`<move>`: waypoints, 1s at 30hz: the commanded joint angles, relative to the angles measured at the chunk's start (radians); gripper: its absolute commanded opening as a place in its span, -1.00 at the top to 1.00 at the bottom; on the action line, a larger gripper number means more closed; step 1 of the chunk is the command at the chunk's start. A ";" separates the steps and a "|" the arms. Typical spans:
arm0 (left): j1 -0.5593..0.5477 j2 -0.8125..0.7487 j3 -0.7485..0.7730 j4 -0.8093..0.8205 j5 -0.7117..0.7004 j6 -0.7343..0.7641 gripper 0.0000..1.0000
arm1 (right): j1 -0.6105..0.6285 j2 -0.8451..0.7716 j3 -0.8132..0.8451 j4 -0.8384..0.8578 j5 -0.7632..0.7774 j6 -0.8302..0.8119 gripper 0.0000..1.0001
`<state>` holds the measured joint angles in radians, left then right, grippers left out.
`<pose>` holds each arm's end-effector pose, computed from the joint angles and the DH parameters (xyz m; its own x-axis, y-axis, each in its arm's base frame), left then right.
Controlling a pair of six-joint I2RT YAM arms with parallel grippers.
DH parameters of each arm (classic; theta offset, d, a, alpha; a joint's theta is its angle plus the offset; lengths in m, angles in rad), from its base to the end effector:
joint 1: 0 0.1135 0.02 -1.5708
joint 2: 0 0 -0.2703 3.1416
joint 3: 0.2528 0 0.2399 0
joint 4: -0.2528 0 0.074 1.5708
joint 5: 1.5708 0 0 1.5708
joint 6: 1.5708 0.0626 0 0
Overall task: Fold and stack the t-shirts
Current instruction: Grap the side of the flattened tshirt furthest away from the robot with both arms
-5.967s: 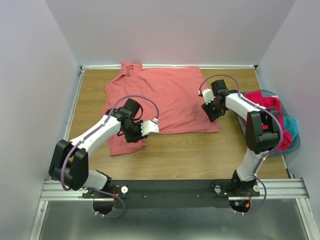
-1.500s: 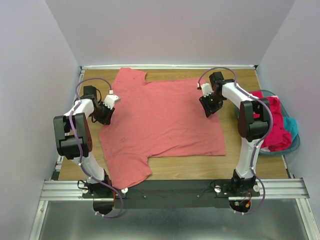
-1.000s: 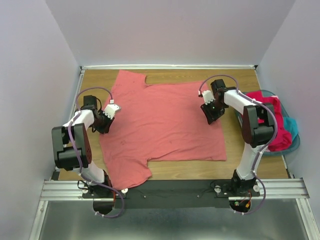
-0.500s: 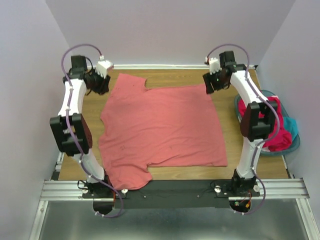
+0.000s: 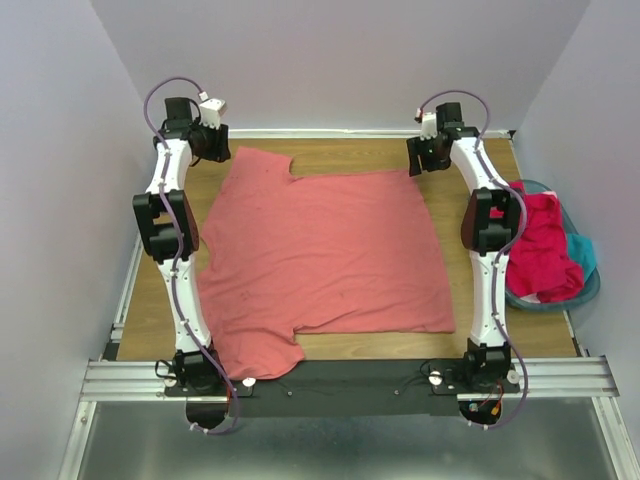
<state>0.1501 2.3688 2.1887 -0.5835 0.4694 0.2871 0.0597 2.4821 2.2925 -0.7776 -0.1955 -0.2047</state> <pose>0.5447 0.0537 0.2299 -0.6020 0.1644 -0.7814 0.3756 0.9219 -0.0955 0.5482 0.0449 0.1828 -0.7704 -0.2458 -0.5883 -0.3321 0.9423 0.0412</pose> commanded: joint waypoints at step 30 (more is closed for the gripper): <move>-0.078 0.201 0.094 -0.016 -0.130 -0.057 -0.26 | 0.032 0.175 0.055 0.169 -0.090 0.054 -0.30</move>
<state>0.0700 2.5568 2.2826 -0.5724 0.3496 0.2203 0.0715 2.6030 2.3409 -0.5964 -0.2356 -0.1642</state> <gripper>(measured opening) 0.626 0.665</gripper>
